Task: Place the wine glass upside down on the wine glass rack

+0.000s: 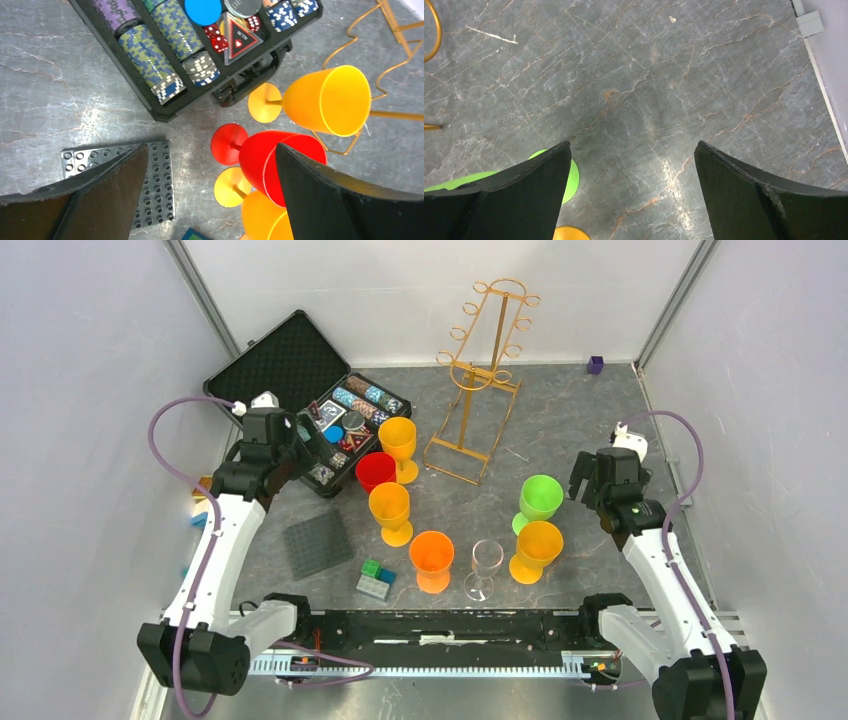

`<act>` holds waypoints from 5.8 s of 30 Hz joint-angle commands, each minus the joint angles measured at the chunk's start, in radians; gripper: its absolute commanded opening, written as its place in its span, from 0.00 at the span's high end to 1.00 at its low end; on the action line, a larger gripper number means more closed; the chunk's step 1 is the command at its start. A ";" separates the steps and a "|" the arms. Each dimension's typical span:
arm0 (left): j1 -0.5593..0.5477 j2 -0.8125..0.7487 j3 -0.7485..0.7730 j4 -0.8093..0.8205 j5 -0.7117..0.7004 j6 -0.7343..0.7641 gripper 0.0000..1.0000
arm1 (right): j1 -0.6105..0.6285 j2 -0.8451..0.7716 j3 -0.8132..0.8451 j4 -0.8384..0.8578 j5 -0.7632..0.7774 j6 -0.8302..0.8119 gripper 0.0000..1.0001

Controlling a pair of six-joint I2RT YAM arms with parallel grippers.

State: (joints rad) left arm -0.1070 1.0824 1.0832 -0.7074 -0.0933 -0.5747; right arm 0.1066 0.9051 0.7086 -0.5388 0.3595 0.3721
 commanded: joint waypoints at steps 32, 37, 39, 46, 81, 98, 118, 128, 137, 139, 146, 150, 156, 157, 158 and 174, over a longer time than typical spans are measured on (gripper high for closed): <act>-0.020 0.006 0.061 0.026 0.562 -0.066 0.06 | -0.001 0.037 0.181 -0.049 -0.333 -0.081 0.02; -0.090 0.138 0.182 -0.030 0.541 0.019 0.17 | -0.001 0.088 0.230 -0.049 -0.355 -0.083 0.02; -0.155 0.193 0.258 -0.093 0.483 0.065 0.20 | -0.002 0.113 0.249 -0.046 -0.378 -0.083 0.03; -0.413 0.331 0.425 -0.236 0.264 0.172 0.31 | -0.002 0.180 0.317 -0.044 -0.405 -0.090 0.02; -0.694 0.458 0.382 -0.300 -0.016 0.092 0.97 | -0.001 0.219 0.415 -0.086 -0.467 -0.080 0.02; -0.680 0.268 0.613 -0.217 0.069 0.012 0.98 | -0.001 0.232 0.502 -0.075 -0.649 -0.045 0.02; -0.550 0.174 0.256 0.351 0.493 -0.339 0.98 | 0.046 0.282 0.357 0.131 -1.094 0.076 0.29; -0.550 0.196 0.239 0.390 0.538 -0.360 0.98 | 0.171 0.340 0.344 0.177 -1.077 0.109 0.53; -0.547 0.191 0.230 0.380 0.530 -0.358 0.87 | 0.174 0.353 0.431 0.103 -0.997 0.038 1.00; -0.546 0.184 0.223 0.379 0.523 -0.356 0.70 | 0.174 0.356 0.468 0.047 -0.952 -0.007 1.00; -0.526 0.144 0.204 0.367 0.490 -0.344 0.33 | 0.174 0.339 0.567 -0.085 -0.790 -0.139 1.00; -0.503 0.105 0.178 0.350 0.470 -0.329 0.16 | 0.174 0.296 0.588 -0.116 -0.669 -0.196 1.00; -0.436 0.048 0.132 0.339 0.458 -0.330 0.07 | 0.174 0.226 0.590 -0.130 -0.516 -0.291 1.00; -0.425 0.043 0.128 0.335 0.461 -0.330 0.07 | 0.174 0.219 0.587 -0.128 -0.508 -0.306 1.00; -0.412 0.039 0.124 0.332 0.466 -0.329 0.06 | 0.174 0.215 0.585 -0.130 -0.503 -0.326 1.00; -0.352 0.033 0.133 0.262 0.468 -0.320 0.06 | 0.351 0.238 0.680 -0.187 -0.469 -0.508 1.00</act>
State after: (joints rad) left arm -0.4702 1.1366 1.2102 -0.4328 0.3836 -0.9173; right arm 0.3702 1.1370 1.3132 -0.7357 -0.1696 -0.0818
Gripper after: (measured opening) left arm 0.932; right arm 0.025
